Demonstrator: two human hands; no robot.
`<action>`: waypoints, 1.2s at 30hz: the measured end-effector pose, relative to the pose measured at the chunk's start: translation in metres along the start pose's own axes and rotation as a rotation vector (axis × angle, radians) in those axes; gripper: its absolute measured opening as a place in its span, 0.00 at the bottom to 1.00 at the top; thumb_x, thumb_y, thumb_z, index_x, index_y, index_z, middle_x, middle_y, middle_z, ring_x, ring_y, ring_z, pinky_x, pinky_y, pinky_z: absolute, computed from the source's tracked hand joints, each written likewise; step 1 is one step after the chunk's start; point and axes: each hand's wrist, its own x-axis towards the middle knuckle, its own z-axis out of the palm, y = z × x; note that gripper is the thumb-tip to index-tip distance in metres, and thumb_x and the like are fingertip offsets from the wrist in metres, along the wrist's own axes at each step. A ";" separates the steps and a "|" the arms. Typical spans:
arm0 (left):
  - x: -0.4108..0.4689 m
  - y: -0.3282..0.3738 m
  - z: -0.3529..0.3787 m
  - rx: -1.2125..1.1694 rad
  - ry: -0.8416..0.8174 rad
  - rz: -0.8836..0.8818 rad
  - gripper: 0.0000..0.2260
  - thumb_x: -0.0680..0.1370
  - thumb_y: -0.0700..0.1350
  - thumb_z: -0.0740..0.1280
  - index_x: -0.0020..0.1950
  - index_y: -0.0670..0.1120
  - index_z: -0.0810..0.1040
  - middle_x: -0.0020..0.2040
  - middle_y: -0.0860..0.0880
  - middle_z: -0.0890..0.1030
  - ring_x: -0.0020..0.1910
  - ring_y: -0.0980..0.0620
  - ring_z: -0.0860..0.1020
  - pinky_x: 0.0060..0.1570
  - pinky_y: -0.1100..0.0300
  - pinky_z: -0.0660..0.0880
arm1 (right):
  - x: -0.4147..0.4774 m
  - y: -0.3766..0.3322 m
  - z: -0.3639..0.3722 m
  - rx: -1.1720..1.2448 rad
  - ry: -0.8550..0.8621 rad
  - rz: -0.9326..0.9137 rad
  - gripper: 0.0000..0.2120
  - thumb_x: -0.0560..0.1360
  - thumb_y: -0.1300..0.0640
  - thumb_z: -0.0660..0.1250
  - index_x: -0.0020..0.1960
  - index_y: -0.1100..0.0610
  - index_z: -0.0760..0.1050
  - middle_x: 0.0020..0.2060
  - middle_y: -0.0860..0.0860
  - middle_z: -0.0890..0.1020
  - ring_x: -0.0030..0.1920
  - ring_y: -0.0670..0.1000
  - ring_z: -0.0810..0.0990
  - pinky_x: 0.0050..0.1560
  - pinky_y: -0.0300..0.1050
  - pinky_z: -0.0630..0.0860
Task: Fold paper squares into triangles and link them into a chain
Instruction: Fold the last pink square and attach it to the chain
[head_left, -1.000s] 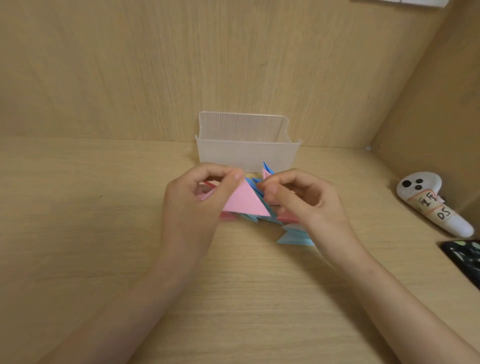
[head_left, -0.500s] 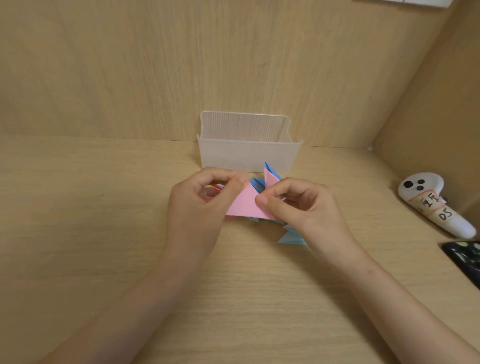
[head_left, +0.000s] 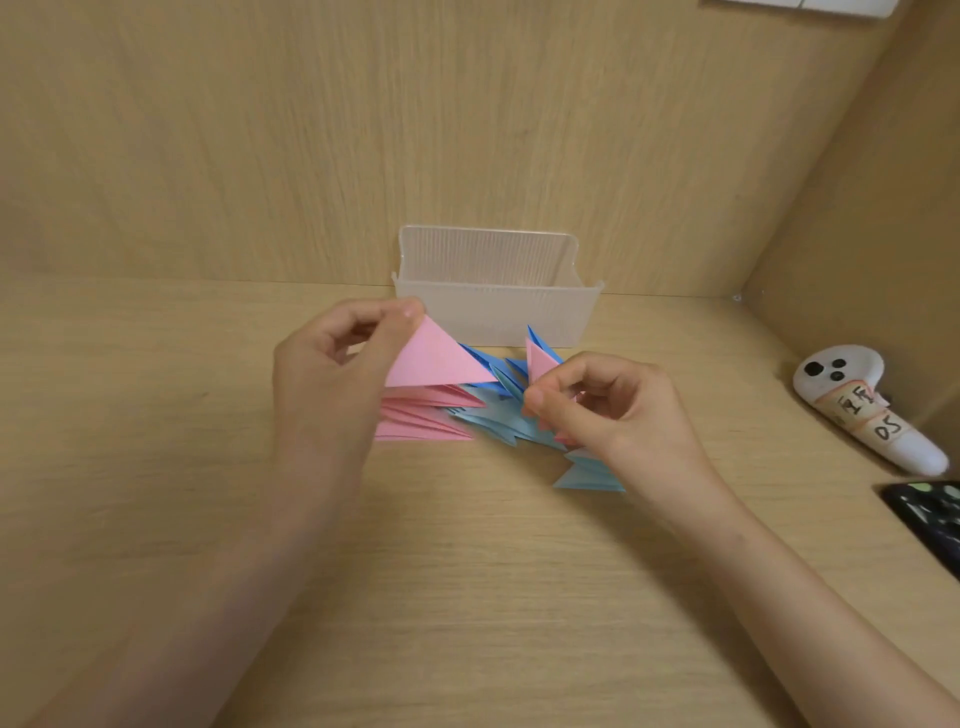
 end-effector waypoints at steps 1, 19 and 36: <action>0.001 0.000 0.000 0.008 -0.019 0.004 0.06 0.74 0.43 0.70 0.37 0.51 0.81 0.33 0.60 0.81 0.37 0.63 0.76 0.40 0.70 0.72 | 0.000 -0.001 0.000 0.019 0.026 0.003 0.07 0.71 0.58 0.72 0.35 0.52 0.80 0.32 0.53 0.82 0.34 0.47 0.75 0.40 0.51 0.73; -0.015 -0.009 0.012 0.057 -0.297 -0.099 0.06 0.69 0.38 0.74 0.36 0.48 0.83 0.31 0.53 0.83 0.29 0.57 0.78 0.28 0.67 0.76 | 0.003 -0.004 0.002 0.094 0.127 -0.007 0.09 0.71 0.65 0.71 0.35 0.53 0.79 0.28 0.43 0.78 0.29 0.42 0.71 0.31 0.33 0.69; 0.012 -0.002 -0.008 0.124 -0.125 0.033 0.06 0.69 0.36 0.74 0.38 0.46 0.82 0.25 0.58 0.79 0.25 0.63 0.74 0.30 0.74 0.70 | 0.011 0.001 -0.017 0.019 0.308 0.027 0.06 0.72 0.62 0.71 0.38 0.53 0.79 0.29 0.47 0.77 0.31 0.43 0.72 0.35 0.37 0.73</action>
